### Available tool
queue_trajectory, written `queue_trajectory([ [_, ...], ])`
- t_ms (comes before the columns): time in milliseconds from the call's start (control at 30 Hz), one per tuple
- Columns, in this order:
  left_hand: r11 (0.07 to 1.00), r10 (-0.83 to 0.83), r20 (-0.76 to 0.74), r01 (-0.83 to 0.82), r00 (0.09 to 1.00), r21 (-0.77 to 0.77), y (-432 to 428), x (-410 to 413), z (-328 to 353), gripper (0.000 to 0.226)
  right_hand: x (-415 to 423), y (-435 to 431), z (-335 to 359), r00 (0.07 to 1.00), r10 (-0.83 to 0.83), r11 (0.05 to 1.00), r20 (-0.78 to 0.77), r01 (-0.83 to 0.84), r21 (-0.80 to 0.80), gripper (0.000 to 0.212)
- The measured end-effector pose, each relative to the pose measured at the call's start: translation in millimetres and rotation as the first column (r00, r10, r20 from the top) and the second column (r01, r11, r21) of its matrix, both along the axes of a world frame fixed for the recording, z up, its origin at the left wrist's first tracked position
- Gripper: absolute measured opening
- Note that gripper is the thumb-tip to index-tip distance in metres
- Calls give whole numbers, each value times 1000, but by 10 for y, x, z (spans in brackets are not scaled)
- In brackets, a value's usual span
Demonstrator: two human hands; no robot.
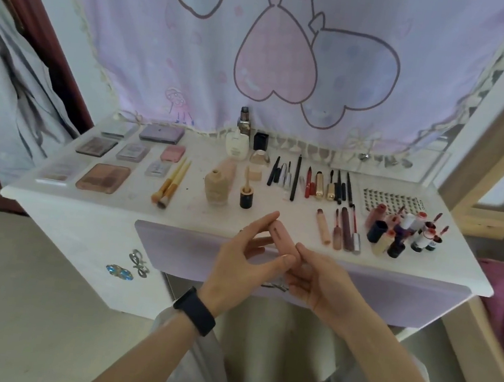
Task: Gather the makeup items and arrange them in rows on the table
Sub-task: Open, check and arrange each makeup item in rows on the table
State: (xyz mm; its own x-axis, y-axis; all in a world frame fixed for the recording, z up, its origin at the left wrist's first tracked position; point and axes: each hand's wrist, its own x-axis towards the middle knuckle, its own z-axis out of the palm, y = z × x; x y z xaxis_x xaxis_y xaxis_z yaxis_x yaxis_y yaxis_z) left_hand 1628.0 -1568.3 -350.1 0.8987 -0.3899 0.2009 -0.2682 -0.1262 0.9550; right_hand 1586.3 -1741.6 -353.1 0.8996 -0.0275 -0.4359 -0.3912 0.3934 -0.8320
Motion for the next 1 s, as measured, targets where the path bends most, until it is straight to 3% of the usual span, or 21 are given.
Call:
queue_trajectory([
  [67,999,-17,21,17,1000,40,13,12,13,75,14,-29,7,999,29,990,35,-24,-136,42],
  [200,985,-84,127,63,988,160,43,42,66,78,41,-93,91,983,127,959,129,-89,-268,71],
  [300,979,-134,70,121,989,162,58,80,135,80,51,-135,164,967,176,915,184,-92,-393,76],
  [467,984,-177,-195,169,965,-59,47,102,237,59,18,-138,187,928,190,863,319,-3,-506,51],
  [600,970,-240,-320,212,916,-121,45,122,262,59,16,-118,169,911,198,841,363,32,-540,56],
  [800,977,-204,-253,180,946,-115,53,140,260,56,10,-108,241,884,286,768,371,20,-640,63],
  [1000,985,-169,-169,159,971,-70,41,121,306,60,82,-133,359,856,367,663,365,34,-748,54],
])
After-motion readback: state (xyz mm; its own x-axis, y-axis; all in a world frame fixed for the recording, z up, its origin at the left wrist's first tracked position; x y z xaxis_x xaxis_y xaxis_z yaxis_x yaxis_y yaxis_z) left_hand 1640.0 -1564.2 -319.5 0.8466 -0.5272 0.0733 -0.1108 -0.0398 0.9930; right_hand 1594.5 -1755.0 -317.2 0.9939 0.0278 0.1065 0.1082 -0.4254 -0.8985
